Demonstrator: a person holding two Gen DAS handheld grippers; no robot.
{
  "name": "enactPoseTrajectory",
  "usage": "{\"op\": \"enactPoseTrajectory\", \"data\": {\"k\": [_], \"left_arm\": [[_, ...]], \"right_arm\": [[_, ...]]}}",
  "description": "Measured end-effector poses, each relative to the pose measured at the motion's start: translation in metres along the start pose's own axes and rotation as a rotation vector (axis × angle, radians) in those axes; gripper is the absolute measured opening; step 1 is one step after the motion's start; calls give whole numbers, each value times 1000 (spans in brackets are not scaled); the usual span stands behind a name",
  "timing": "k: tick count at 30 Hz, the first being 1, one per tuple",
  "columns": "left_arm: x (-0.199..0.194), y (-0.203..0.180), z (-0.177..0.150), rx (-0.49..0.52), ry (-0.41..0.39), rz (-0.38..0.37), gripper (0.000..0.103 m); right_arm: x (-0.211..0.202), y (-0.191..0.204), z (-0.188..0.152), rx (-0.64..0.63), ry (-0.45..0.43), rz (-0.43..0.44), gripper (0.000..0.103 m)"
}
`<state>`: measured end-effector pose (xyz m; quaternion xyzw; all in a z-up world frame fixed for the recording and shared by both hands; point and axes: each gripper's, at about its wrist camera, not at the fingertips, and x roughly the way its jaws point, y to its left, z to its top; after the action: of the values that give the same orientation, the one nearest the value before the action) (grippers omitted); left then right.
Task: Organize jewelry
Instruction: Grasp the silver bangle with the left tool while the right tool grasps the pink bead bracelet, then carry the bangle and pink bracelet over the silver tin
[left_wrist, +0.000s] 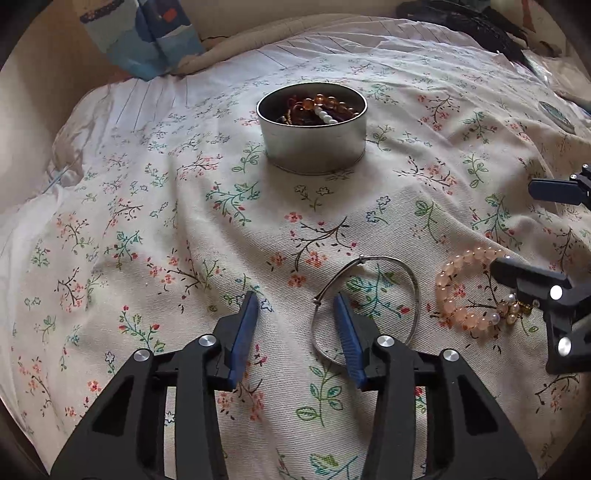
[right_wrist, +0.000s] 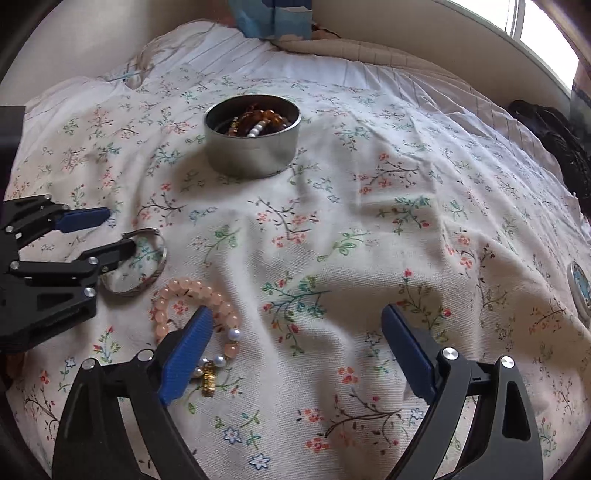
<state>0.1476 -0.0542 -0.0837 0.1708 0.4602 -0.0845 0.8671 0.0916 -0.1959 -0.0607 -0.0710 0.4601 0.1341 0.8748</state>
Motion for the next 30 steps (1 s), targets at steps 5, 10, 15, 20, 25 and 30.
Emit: {"op": "enactPoseTrajectory", "data": {"k": [5,10,15,20,25,30], "left_arm": [[5,-11,6,10,11,-25,8],[0,9,5,-165,46,-172,5],[-22,37,-4,-399,-26,-422,5],[-39,36,-6,-447,-111,-463,5],[-44,41,-5,-471,-145,-478,5],[-49,46,-4,-481,-186,-440,5]], "right_arm": [[16,11,0,-19,72,60,57],[14,1,-1,50,70,58,24],[4,-42,-8,284,30,146,10],[-12,-60,-13,420,-52,295,9],[-22,-71,-13,524,-116,434,9],[-33,-78,-10,581,-192,546,9]]}}
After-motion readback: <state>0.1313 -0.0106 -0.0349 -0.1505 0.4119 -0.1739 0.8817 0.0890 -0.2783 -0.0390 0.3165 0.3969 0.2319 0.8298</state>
